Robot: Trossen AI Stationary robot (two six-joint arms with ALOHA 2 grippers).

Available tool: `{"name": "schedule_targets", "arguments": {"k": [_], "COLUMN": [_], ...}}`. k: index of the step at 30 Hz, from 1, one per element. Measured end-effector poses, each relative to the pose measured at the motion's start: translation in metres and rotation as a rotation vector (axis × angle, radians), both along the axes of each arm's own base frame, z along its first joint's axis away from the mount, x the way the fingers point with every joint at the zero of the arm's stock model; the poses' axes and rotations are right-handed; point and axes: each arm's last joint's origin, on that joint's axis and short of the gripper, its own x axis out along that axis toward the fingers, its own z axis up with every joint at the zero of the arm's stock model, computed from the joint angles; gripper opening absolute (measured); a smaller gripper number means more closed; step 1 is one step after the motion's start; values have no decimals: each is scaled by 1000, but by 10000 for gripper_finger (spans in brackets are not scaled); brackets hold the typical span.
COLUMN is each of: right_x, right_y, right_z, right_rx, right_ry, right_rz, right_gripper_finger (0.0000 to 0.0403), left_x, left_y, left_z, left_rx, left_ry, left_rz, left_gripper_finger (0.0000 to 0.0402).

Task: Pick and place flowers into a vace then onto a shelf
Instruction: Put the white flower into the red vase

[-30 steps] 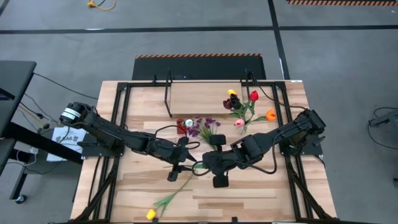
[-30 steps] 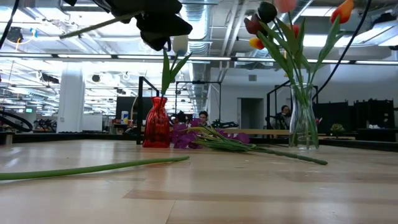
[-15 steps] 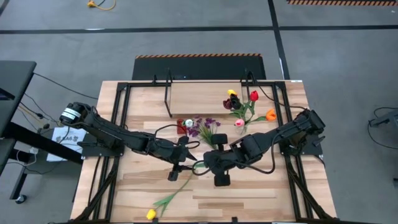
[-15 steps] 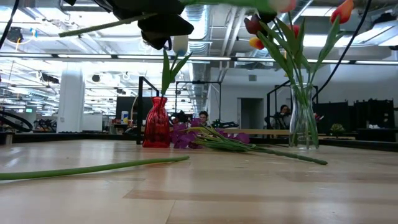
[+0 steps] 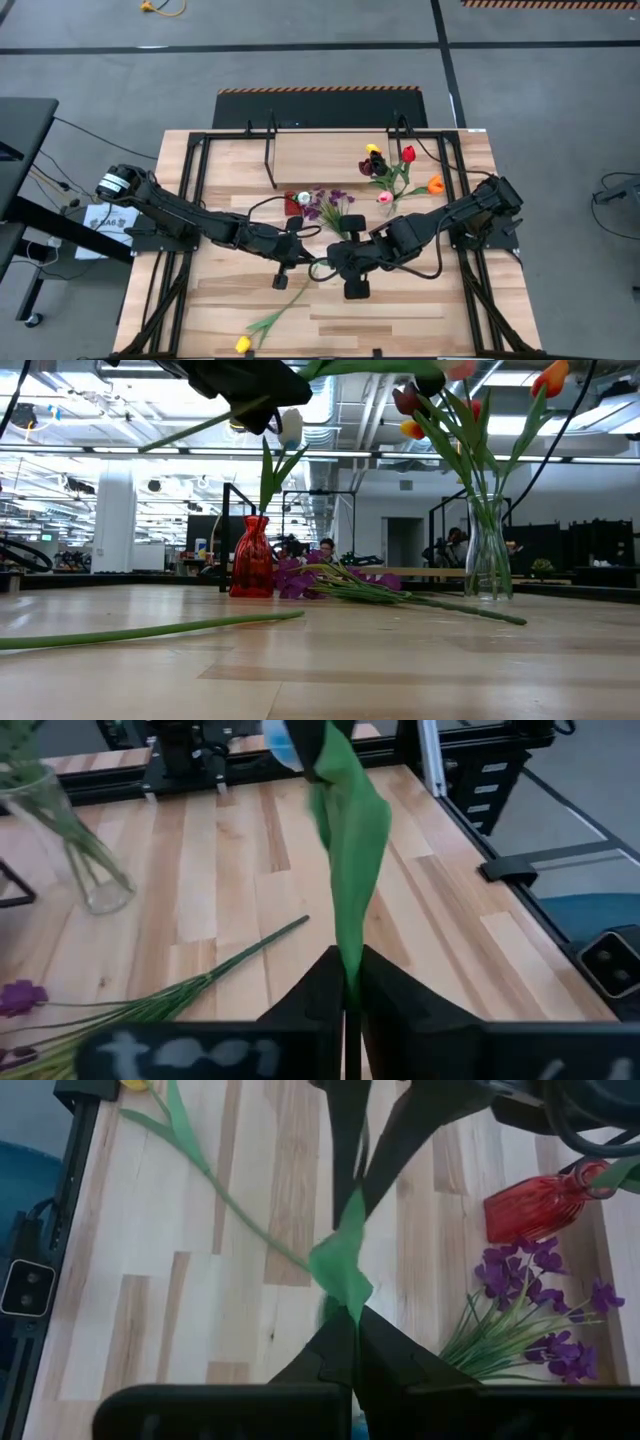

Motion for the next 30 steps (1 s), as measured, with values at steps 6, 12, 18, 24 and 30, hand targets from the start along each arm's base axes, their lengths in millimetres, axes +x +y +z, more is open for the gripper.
{"name": "schedule_targets", "arguments": {"k": [6,12,18,24,30], "right_x": [0,0,0,-2,-6], "right_y": [0,0,1,6,15], "right_z": [0,0,1,9,17], "right_rx": [1,1,6,24,41], "right_ry": [-4,-3,-10,-21,-45], "right_rz": [0,0,1,-5,12], "right_gripper_finger": [12,87,181,241,248], "left_x": [0,0,-4,-18,-55], "left_y": [0,0,3,4,0], "left_z": [0,-1,-8,-11,1], "left_rx": [8,11,39,38,-16], "left_ry": [-2,7,87,91,-63], "left_rz": [5,5,52,124,138], "left_gripper_finger": [3,2,1,1,1]}}
